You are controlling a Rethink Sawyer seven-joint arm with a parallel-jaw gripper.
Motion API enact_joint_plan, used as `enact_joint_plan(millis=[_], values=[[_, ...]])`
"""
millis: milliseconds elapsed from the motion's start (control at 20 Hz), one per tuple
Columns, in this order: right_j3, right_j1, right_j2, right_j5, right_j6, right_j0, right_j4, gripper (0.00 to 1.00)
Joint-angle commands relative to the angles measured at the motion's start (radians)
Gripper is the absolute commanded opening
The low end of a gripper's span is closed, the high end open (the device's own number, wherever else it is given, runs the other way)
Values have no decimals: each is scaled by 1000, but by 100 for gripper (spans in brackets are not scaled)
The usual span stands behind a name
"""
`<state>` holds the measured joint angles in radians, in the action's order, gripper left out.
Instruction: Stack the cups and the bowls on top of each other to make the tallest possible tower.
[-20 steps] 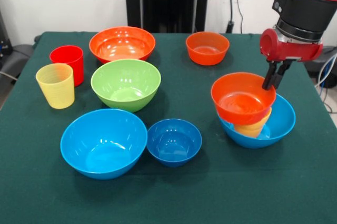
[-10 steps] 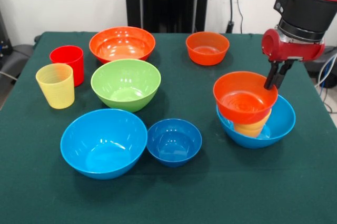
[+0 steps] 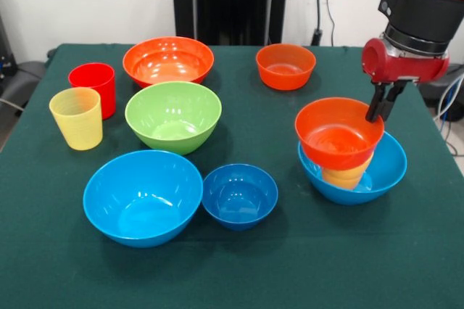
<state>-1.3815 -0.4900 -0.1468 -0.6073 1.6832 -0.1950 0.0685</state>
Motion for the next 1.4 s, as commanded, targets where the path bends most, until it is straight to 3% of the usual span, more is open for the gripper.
enact_joint_plan(millis=[50, 1400], values=[[-68, 3, 132, 3, 97, 15, -28, 0], [-96, -6, 135, 11, 99, 21, -19, 0]])
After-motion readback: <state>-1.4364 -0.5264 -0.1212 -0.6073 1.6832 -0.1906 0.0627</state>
